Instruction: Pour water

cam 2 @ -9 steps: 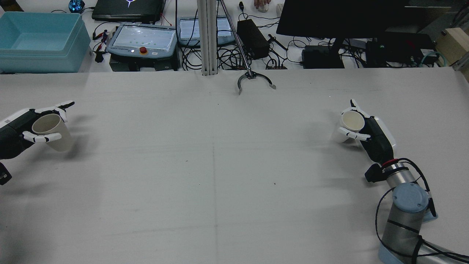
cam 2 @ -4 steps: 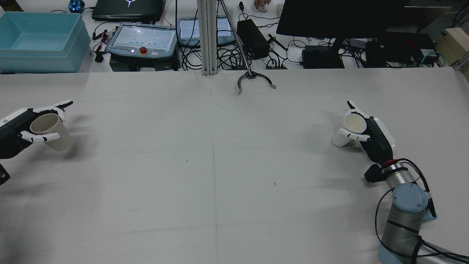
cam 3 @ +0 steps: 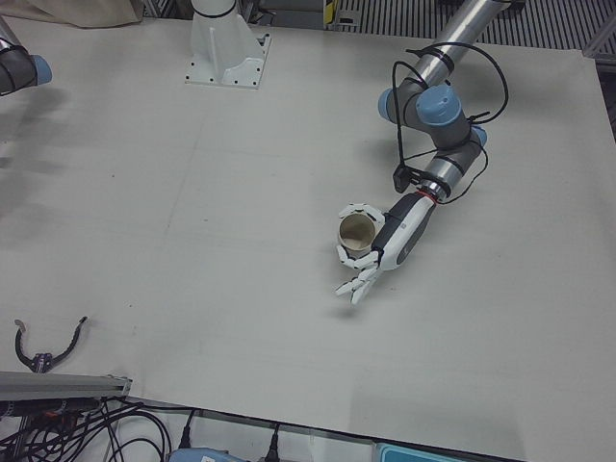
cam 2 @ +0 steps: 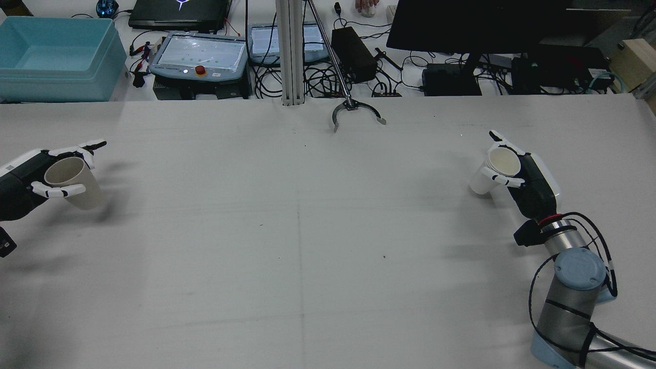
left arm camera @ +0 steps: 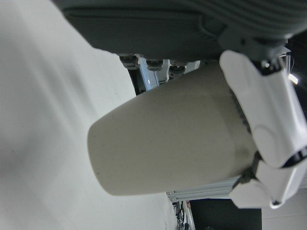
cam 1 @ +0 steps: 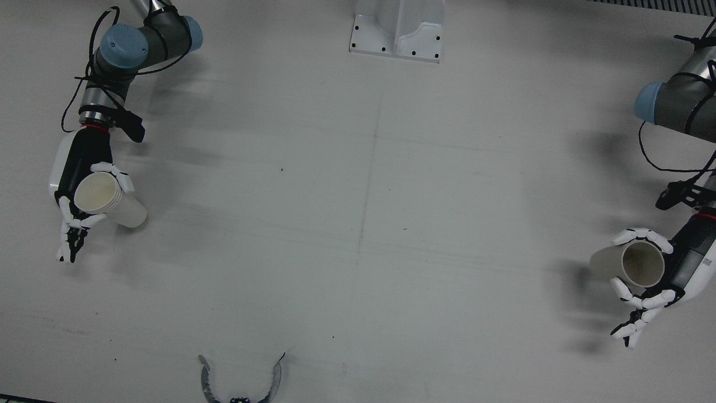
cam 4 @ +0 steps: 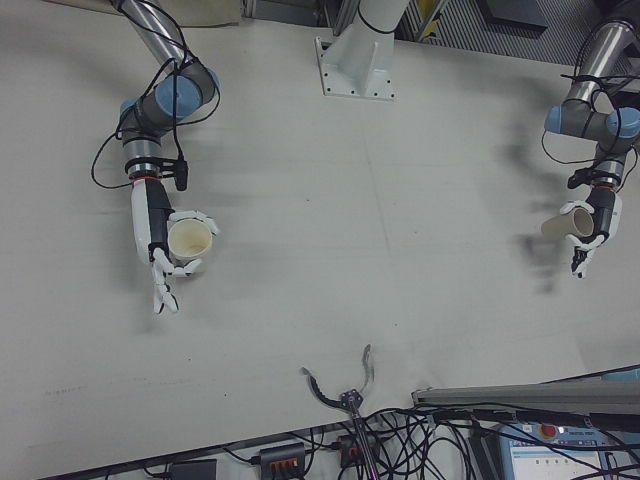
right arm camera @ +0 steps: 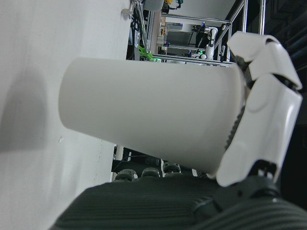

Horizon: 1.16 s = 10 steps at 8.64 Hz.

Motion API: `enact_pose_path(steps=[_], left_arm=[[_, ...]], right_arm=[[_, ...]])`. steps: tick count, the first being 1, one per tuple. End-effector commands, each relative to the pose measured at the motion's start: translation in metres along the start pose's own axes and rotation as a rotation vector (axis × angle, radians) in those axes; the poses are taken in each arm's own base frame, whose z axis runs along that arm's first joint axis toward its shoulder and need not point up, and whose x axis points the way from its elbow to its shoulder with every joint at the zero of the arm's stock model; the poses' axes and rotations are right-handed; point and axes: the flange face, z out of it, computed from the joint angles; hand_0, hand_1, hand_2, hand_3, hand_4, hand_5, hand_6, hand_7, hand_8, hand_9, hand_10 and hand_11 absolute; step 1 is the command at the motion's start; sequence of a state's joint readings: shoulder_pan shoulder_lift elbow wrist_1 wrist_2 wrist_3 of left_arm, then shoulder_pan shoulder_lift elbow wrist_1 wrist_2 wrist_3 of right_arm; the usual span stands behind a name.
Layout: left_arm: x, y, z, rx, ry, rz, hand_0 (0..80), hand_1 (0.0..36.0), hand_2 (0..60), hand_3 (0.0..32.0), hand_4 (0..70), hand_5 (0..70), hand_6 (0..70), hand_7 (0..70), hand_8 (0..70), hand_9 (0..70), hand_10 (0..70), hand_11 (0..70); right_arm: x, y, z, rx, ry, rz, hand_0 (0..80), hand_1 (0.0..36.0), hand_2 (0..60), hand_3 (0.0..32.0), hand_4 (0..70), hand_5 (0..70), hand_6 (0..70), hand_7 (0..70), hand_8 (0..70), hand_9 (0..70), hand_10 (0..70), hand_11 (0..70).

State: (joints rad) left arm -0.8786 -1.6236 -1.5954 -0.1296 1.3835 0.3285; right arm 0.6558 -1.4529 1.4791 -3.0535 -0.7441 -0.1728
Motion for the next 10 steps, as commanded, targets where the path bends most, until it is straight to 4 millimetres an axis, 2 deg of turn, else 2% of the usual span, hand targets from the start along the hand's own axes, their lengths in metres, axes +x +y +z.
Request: enact_pose_path(steps=[1, 3, 4, 5, 6, 7, 8, 10], left_arm=[[0.004, 0.031, 0.013, -0.056, 0.004, -0.005, 46.6, 27.1, 60.0, 0.0, 65.1, 58.2, 14.8, 18.3, 7.2, 6.7, 3.9, 6.4], [0.006, 0.096, 0.076, -0.141, -0.03, -0.014, 47.0, 26.4, 60.0, 0.0, 68.6, 59.9, 16.5, 19.9, 7.7, 7.1, 4.0, 6.5], [0.008, 0.138, 0.11, -0.202, -0.068, -0.008, 46.7, 26.6, 60.0, 0.0, 69.1, 59.5, 16.7, 20.2, 7.8, 7.2, 4.1, 6.6], [0.009, 0.162, 0.128, -0.228, -0.071, -0.007, 46.6, 25.7, 60.0, 0.0, 70.0, 59.6, 17.7, 21.1, 8.3, 7.7, 4.2, 6.7], [-0.017, 0.189, 0.14, -0.263, -0.104, 0.001, 47.0, 25.3, 60.0, 0.0, 70.0, 59.1, 17.6, 21.3, 8.4, 7.9, 4.3, 6.9], [-0.033, 0.206, 0.146, -0.291, -0.12, 0.008, 47.1, 25.5, 60.0, 0.0, 70.0, 59.5, 17.8, 21.5, 8.5, 8.0, 4.4, 7.0], [-0.033, 0.251, 0.168, -0.349, -0.114, 0.069, 47.0, 24.7, 60.0, 0.0, 70.0, 59.1, 18.1, 21.6, 8.7, 8.2, 4.4, 6.9], [-0.025, 0.346, 0.194, -0.474, -0.109, 0.226, 48.8, 27.2, 60.0, 0.0, 70.0, 58.8, 17.4, 22.4, 8.8, 8.3, 4.6, 7.5]], right_arm=[[-0.011, 0.01, 0.006, -0.005, -0.02, 0.005, 50.5, 30.8, 60.0, 0.0, 14.3, 70.0, 6.1, 16.4, 0.2, 1.8, 0.0, 1.8], [-0.011, 0.019, 0.009, -0.015, -0.022, 0.007, 48.4, 30.2, 60.0, 0.0, 12.9, 70.0, 6.3, 17.0, 0.2, 2.0, 0.0, 1.6], [-0.014, 0.028, 0.008, -0.011, -0.02, -0.002, 48.7, 30.9, 60.0, 0.0, 12.9, 70.0, 6.3, 17.3, 0.2, 2.0, 0.0, 1.7], [-0.018, 0.038, 0.007, -0.001, -0.018, -0.015, 49.3, 31.9, 60.0, 0.0, 13.0, 70.0, 6.7, 18.4, 0.3, 2.2, 0.0, 1.6], [-0.016, 0.043, 0.009, -0.006, -0.017, -0.009, 50.1, 33.3, 60.0, 0.0, 12.9, 70.0, 6.6, 18.1, 0.3, 2.2, 0.0, 1.5], [-0.015, 0.046, 0.011, -0.01, -0.018, -0.011, 50.2, 33.1, 60.0, 0.0, 12.4, 70.0, 6.3, 17.4, 0.2, 2.0, 0.0, 1.7], [-0.016, 0.053, 0.011, -0.019, -0.02, -0.002, 50.7, 32.5, 60.0, 0.0, 12.0, 70.0, 6.2, 17.2, 0.2, 2.0, 0.0, 1.5], [-0.017, 0.065, 0.012, -0.036, -0.023, 0.002, 51.2, 32.5, 60.0, 0.0, 11.7, 70.0, 6.4, 17.8, 0.2, 2.1, 0.0, 1.2]])
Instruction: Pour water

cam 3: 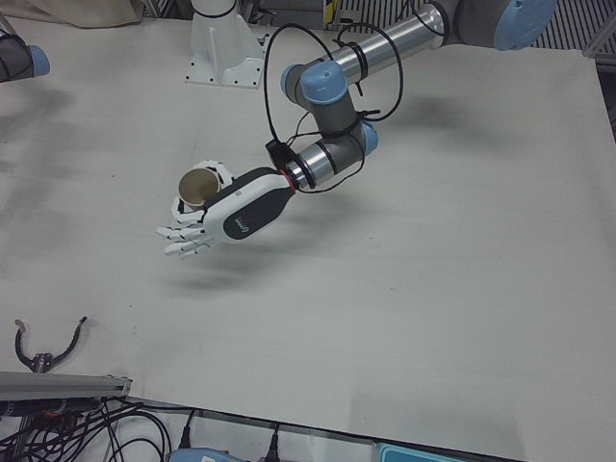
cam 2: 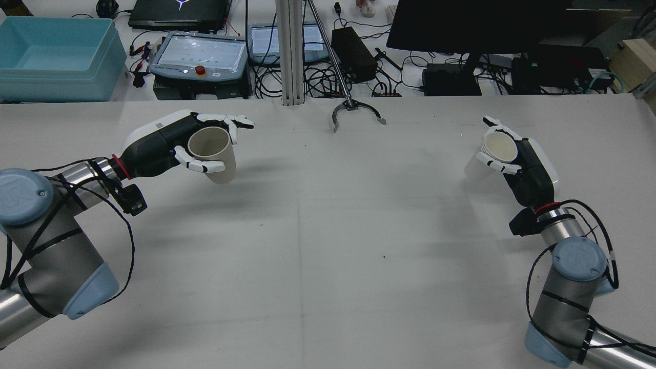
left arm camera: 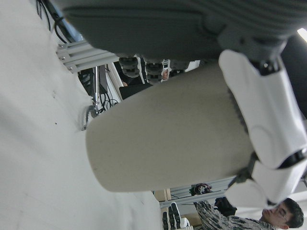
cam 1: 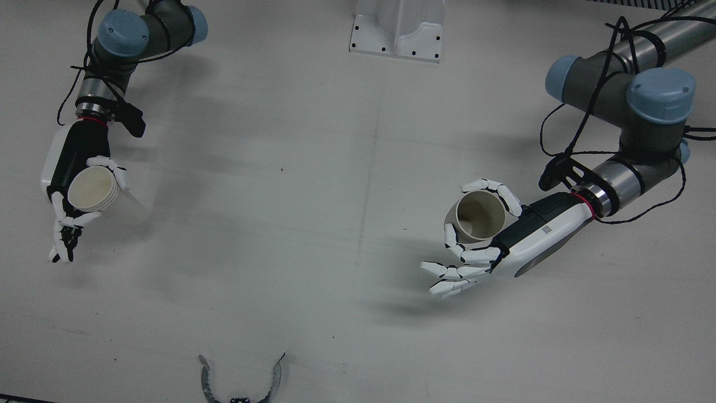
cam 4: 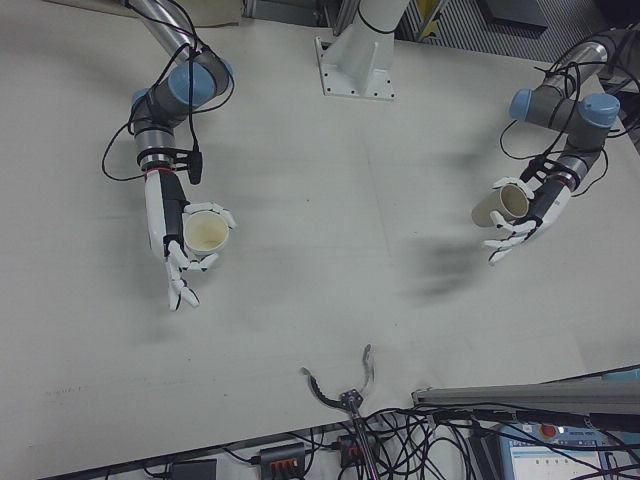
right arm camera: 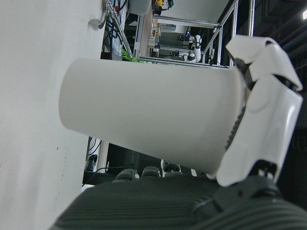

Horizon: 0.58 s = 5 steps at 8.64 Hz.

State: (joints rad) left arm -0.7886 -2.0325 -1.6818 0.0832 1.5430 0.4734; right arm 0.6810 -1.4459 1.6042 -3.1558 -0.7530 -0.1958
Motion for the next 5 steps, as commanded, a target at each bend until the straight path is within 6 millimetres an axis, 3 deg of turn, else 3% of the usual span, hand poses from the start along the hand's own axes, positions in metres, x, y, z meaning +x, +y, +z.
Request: enact_pose_path(steps=[1, 3, 4, 5], left_arm=[[-0.005, 0.101, 0.069, -0.136, -0.041, 0.168, 50.1, 27.5, 60.0, 0.0, 70.0, 59.3, 18.1, 22.4, 9.2, 8.8, 5.1, 8.3], [-0.083, 0.14, 0.077, -0.2, -0.123, 0.206, 50.7, 27.7, 60.0, 0.0, 70.0, 57.1, 15.8, 20.8, 8.2, 7.9, 4.8, 7.9], [-0.109, 0.151, 0.075, -0.217, -0.156, 0.192, 49.6, 26.5, 60.0, 0.0, 70.0, 56.6, 15.7, 20.7, 8.3, 8.0, 4.7, 7.6], [-0.123, 0.158, 0.073, -0.226, -0.174, 0.18, 49.8, 26.6, 60.0, 0.0, 70.0, 56.5, 15.7, 20.6, 8.4, 8.1, 4.7, 7.6]], right_arm=[[-0.001, 0.02, 0.003, -0.028, -0.006, 0.008, 51.4, 32.6, 60.0, 0.0, 11.6, 70.0, 6.5, 18.0, 0.3, 2.2, 0.0, 1.2], [-0.011, 0.054, 0.003, -0.067, -0.018, -0.027, 51.8, 32.5, 60.0, 0.0, 10.9, 70.0, 6.3, 17.7, 0.2, 2.1, 0.0, 1.3], [-0.015, 0.078, 0.0, -0.061, -0.01, -0.067, 51.8, 32.5, 60.0, 0.0, 10.9, 70.0, 6.3, 17.8, 0.2, 2.1, 0.0, 1.2], [-0.022, 0.114, -0.004, -0.08, -0.011, -0.102, 51.7, 32.5, 60.0, 0.0, 10.9, 70.0, 6.3, 17.6, 0.2, 2.1, 0.0, 1.5]])
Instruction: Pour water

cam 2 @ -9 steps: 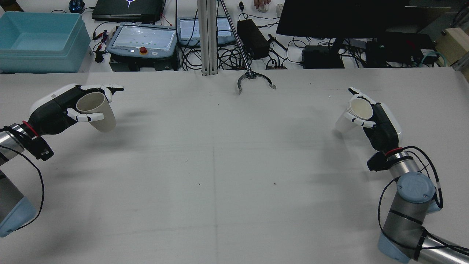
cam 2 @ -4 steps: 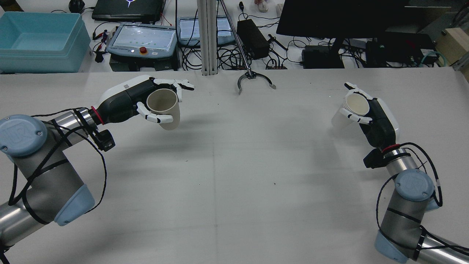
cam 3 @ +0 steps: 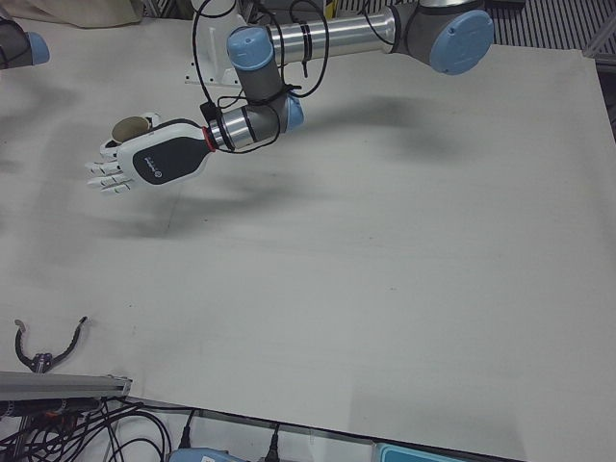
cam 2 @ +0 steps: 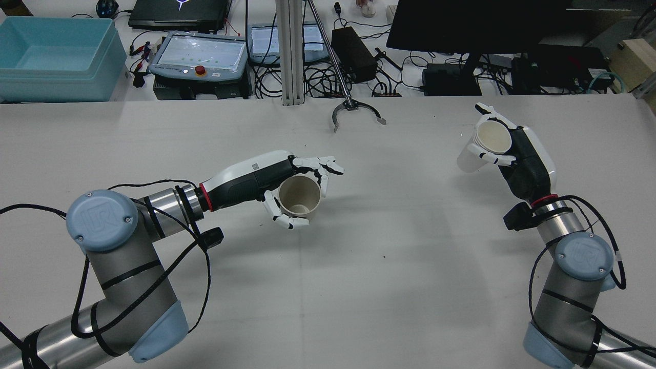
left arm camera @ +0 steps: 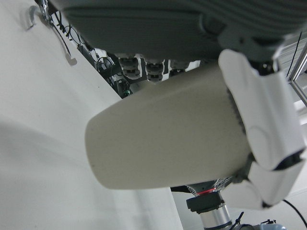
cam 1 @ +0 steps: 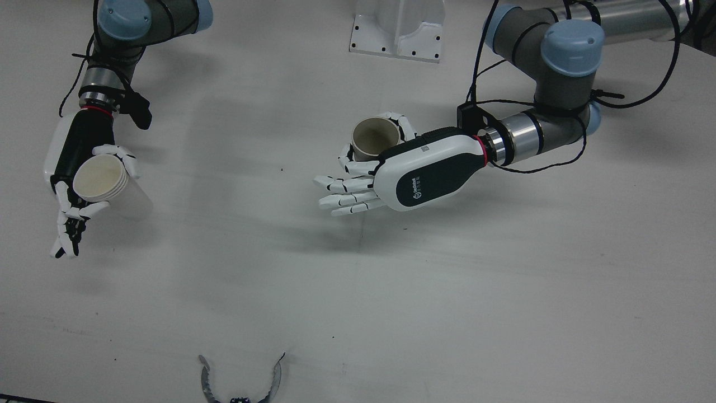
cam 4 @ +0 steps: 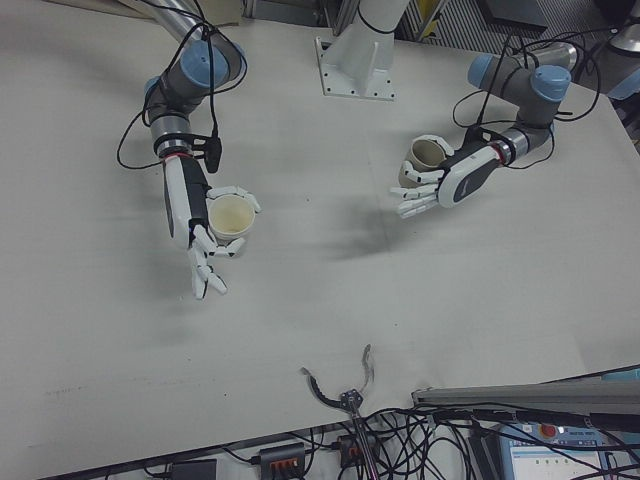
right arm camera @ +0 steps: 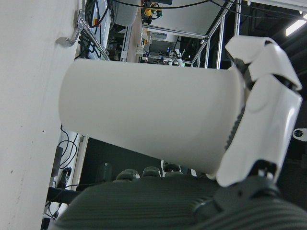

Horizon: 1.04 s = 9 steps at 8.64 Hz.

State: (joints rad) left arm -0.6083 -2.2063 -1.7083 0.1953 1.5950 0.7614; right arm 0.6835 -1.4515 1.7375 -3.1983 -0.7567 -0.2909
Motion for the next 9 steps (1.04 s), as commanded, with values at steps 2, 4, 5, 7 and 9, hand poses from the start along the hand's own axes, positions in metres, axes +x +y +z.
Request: enact_pose_path(steps=[2, 4, 5, 7, 9], left_arm=[[-0.051, 0.043, 0.011, -0.053, -0.065, -0.03, 49.6, 26.3, 60.0, 0.0, 70.0, 56.1, 15.6, 20.4, 8.2, 7.9, 4.6, 7.5], [-0.051, 0.048, 0.014, -0.06, -0.063, -0.034, 50.1, 26.3, 60.0, 0.0, 70.0, 56.2, 15.4, 20.5, 8.2, 8.0, 4.6, 7.5], [-0.047, 0.052, 0.017, -0.061, -0.062, -0.034, 50.5, 26.3, 60.0, 0.0, 70.0, 56.3, 15.3, 20.4, 8.1, 7.8, 4.6, 7.5], [-0.043, 0.055, 0.02, -0.065, -0.058, -0.037, 50.8, 26.5, 60.0, 0.0, 70.0, 56.5, 15.1, 20.4, 8.0, 7.7, 4.5, 7.5], [-0.044, 0.055, 0.02, -0.064, -0.059, -0.037, 50.8, 26.2, 60.0, 0.0, 70.0, 56.3, 15.2, 20.3, 8.0, 7.7, 4.5, 7.4]], right_arm=[[-0.058, 0.167, -0.018, -0.131, -0.048, -0.298, 51.8, 32.8, 60.0, 0.0, 9.2, 70.0, 5.2, 15.4, 0.0, 1.6, 0.0, 1.4], [-0.082, 0.263, -0.033, -0.305, -0.104, -0.526, 51.5, 35.9, 60.0, 0.0, 10.4, 70.0, 6.1, 16.3, 0.2, 1.8, 0.0, 1.6], [-0.06, 0.275, -0.04, -0.331, -0.082, -0.582, 50.4, 36.0, 60.0, 0.0, 10.8, 70.0, 6.7, 17.6, 0.3, 2.1, 0.0, 1.7], [-0.028, 0.29, -0.058, -0.364, -0.047, -0.737, 48.6, 36.0, 60.0, 0.0, 12.6, 70.0, 7.8, 20.0, 0.5, 2.6, 0.0, 2.2], [0.0, 0.307, -0.073, -0.392, -0.005, -0.836, 49.0, 36.0, 60.0, 0.0, 15.5, 70.0, 8.5, 20.7, 0.7, 2.7, 0.0, 2.0]])
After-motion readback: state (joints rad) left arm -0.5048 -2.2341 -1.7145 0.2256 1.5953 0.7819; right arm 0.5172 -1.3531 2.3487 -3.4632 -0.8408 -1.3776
